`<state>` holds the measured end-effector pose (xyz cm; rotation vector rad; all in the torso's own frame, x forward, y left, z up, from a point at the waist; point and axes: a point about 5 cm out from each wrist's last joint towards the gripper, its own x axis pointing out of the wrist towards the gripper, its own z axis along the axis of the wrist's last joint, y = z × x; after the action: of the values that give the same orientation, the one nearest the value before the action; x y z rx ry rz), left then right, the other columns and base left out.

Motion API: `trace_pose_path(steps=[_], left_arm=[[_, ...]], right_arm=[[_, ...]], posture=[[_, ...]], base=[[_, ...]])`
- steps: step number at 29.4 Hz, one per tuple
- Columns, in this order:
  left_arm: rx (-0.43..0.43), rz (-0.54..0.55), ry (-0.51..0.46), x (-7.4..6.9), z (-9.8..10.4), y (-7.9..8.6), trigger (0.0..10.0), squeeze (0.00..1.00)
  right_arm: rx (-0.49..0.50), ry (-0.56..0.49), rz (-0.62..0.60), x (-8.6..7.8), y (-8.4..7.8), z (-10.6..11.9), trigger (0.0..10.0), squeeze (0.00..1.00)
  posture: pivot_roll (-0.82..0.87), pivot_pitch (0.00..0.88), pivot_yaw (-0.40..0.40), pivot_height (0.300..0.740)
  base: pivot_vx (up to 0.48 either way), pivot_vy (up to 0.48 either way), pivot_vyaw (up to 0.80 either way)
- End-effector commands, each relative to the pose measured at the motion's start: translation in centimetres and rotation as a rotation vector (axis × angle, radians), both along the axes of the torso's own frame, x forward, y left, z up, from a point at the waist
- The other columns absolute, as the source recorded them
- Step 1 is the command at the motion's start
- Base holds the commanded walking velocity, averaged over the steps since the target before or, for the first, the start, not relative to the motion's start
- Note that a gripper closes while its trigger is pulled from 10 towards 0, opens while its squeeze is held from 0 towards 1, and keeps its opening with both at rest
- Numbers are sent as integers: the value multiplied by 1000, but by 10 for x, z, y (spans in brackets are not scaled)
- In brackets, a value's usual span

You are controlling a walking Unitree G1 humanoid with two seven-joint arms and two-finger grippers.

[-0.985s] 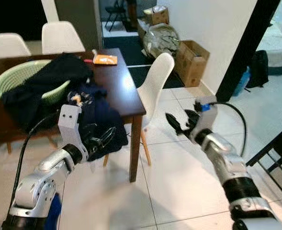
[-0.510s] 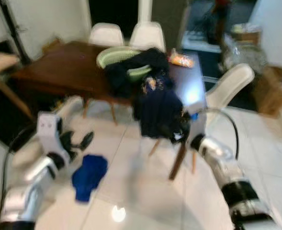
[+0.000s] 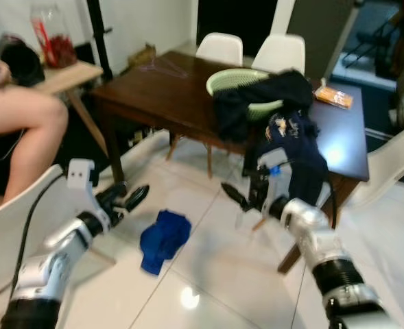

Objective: Hang hanger

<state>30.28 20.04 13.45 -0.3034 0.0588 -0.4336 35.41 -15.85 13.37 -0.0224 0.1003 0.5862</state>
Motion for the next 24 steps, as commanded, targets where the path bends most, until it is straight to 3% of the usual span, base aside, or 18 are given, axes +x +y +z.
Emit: trace_pose_path(steps=[1,14,24], left_arm=[[11,-5,6,0,-4,-1,10000,0],[-2,-7,-36,2,-1,0,10000,0],[8,-43,-51,6,1,-10,10000,0]], right_arm=[[15,10,-10,0,-3,-2,10000,0],[27,12,7,2,-2,-2,10000,0],[32,13,18,2,-1,-3,10000,0]], posture=[[41,0,-65,740],[41,0,-68,740],[36,0,-69,740]], base=[[0,0,788],[0,0,790],[0,0,790]])
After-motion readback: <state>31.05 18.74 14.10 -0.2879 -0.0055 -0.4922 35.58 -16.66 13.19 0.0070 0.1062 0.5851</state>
